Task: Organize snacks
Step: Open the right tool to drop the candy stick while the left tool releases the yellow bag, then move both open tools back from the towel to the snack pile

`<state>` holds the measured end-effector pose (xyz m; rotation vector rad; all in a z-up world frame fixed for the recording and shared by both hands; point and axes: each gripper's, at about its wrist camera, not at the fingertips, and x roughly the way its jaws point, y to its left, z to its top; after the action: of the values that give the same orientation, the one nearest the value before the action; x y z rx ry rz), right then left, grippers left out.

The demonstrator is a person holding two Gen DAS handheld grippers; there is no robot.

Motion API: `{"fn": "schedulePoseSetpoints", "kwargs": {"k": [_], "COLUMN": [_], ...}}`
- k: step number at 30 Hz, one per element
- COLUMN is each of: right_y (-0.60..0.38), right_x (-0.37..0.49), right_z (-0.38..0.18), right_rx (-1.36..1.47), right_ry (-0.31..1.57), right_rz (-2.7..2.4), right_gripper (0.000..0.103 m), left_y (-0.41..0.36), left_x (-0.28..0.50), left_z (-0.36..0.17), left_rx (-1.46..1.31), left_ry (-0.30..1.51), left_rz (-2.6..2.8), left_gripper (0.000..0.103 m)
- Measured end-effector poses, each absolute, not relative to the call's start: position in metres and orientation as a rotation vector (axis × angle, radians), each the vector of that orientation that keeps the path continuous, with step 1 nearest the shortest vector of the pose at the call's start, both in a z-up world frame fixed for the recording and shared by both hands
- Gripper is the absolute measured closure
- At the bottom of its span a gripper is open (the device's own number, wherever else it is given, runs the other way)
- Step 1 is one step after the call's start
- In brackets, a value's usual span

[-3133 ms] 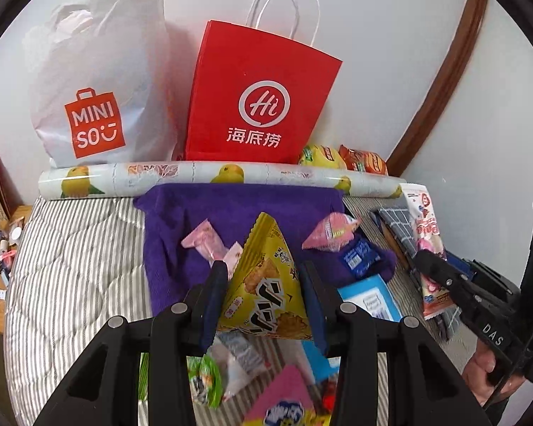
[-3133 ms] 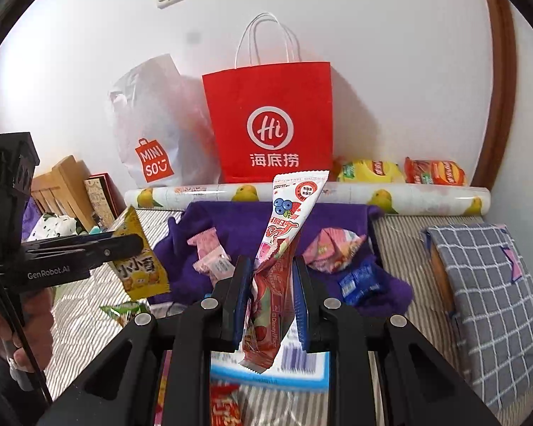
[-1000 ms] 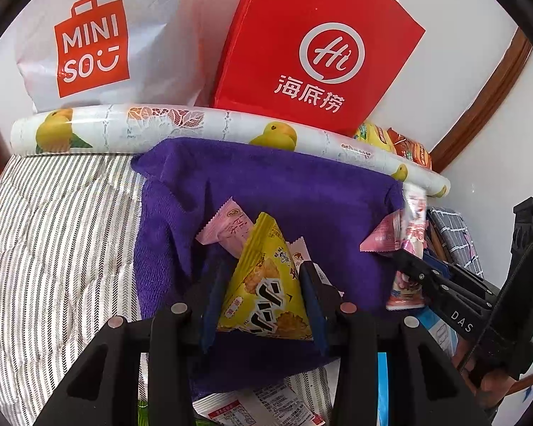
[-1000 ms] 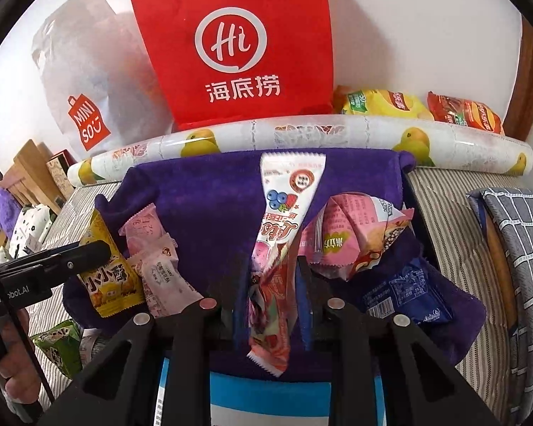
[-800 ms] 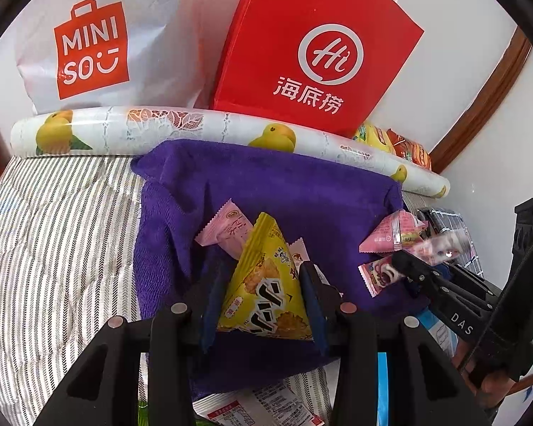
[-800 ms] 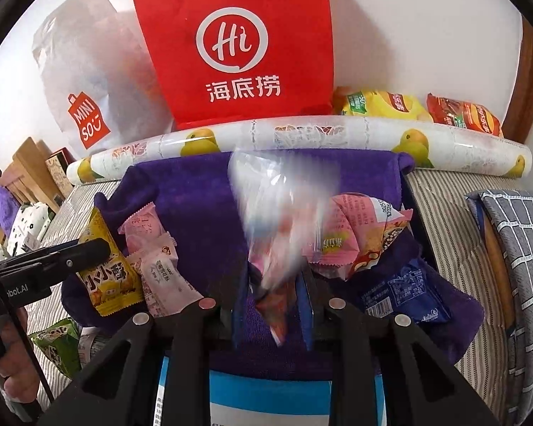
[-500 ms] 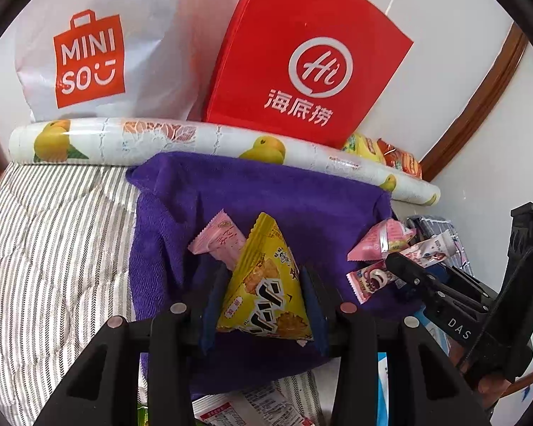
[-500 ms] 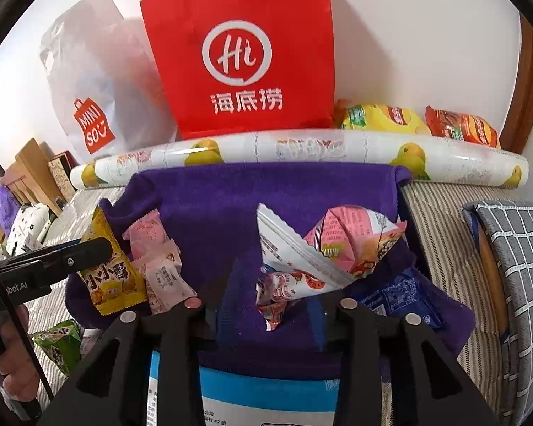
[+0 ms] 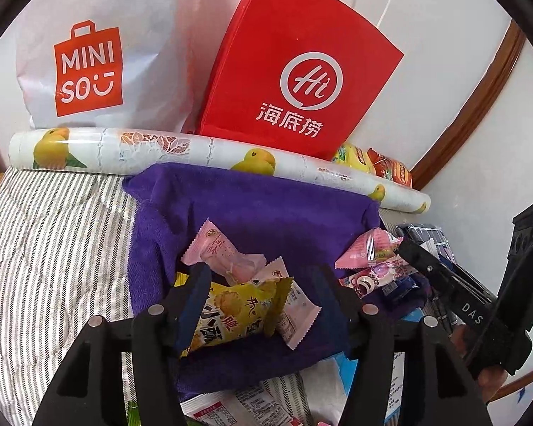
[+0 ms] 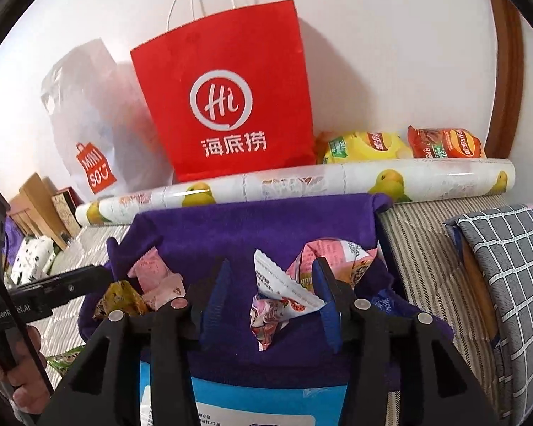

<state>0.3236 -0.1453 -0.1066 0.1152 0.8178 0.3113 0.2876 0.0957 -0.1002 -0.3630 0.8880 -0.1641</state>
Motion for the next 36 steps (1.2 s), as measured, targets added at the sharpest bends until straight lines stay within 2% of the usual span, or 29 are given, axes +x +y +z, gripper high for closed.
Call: {"fn": "schedulePoseSetpoints", "kwargs": {"k": [4,9,19,23,29,36], "right_y": [-0.145,-0.143,-0.145,-0.150,-0.162,-0.165], "right_x": [0.321,0.314,0.292,0.274,0.249,0.212], "right_z": [-0.103,-0.096,-0.070,-0.054,-0.039,-0.038], "right_rx": [0.104,0.099,0.138,0.098,0.073,0.005], "right_ry": [0.795,0.748,0.733,0.704,0.711,0.732], "right_rz": [0.309,0.314,0.301,0.270,0.259,0.235], "right_gripper": [0.051,0.040,0.039,0.034,0.033,0.028], "left_y": [0.095,0.096,0.099,0.097,0.093,0.082], "left_x": [0.287,0.287,0.282,0.279,0.275,0.264], "left_z": [-0.100,-0.099,-0.094,-0.088,-0.077,-0.069], "left_rx": [-0.366,-0.364,-0.385,-0.385,-0.366,-0.341], "left_ry": [0.886,0.883,0.872,0.864,0.858,0.869], "left_rz": [-0.164,-0.159,-0.170,-0.179,-0.201,-0.234], "left_gripper": [0.043,0.043,0.043,0.043,0.041,0.041]}}
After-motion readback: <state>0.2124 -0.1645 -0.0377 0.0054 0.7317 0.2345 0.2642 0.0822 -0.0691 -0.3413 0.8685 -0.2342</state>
